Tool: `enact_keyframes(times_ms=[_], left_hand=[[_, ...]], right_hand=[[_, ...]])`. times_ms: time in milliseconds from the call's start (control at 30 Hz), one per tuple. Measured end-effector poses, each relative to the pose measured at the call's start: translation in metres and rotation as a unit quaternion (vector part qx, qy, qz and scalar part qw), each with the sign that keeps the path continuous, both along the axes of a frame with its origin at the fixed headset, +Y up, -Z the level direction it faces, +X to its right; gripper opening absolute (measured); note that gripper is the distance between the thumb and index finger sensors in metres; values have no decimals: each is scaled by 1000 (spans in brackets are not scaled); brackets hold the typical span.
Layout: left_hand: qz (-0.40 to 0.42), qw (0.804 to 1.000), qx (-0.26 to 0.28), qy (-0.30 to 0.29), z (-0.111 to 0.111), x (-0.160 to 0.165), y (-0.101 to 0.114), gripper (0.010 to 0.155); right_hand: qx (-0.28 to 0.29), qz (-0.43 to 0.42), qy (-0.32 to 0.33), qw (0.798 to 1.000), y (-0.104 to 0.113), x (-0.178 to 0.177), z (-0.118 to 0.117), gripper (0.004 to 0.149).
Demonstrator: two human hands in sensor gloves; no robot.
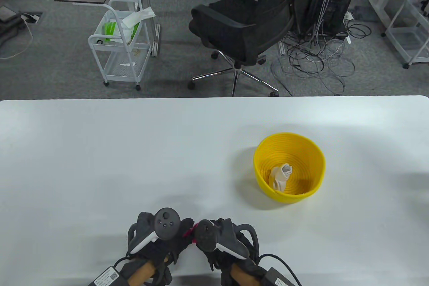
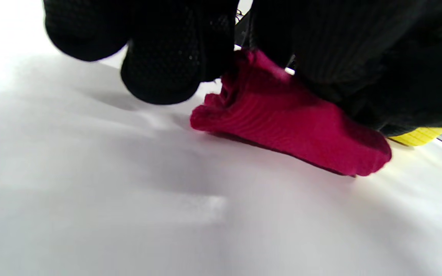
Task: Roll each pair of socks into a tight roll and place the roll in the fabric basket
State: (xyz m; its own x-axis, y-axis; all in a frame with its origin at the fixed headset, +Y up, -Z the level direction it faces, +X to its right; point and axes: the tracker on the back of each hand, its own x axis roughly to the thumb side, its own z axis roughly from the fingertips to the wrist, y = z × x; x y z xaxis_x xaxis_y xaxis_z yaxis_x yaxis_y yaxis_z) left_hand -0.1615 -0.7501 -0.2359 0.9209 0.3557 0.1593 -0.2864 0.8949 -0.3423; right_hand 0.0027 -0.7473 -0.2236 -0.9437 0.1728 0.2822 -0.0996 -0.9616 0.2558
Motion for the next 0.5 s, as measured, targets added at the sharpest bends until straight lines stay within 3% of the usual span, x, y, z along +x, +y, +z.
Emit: enact_keyframes(times_ms=[200,500], left_hand=[[-47,999,-20,-2,-1,3,-12,67],[-38,999,-3,-3,-2,6,-11,59]], right_hand=[[-4,27,-3,1000,-6,0,-2,56],[-5,50,5,999,-9,0,-2,61]])
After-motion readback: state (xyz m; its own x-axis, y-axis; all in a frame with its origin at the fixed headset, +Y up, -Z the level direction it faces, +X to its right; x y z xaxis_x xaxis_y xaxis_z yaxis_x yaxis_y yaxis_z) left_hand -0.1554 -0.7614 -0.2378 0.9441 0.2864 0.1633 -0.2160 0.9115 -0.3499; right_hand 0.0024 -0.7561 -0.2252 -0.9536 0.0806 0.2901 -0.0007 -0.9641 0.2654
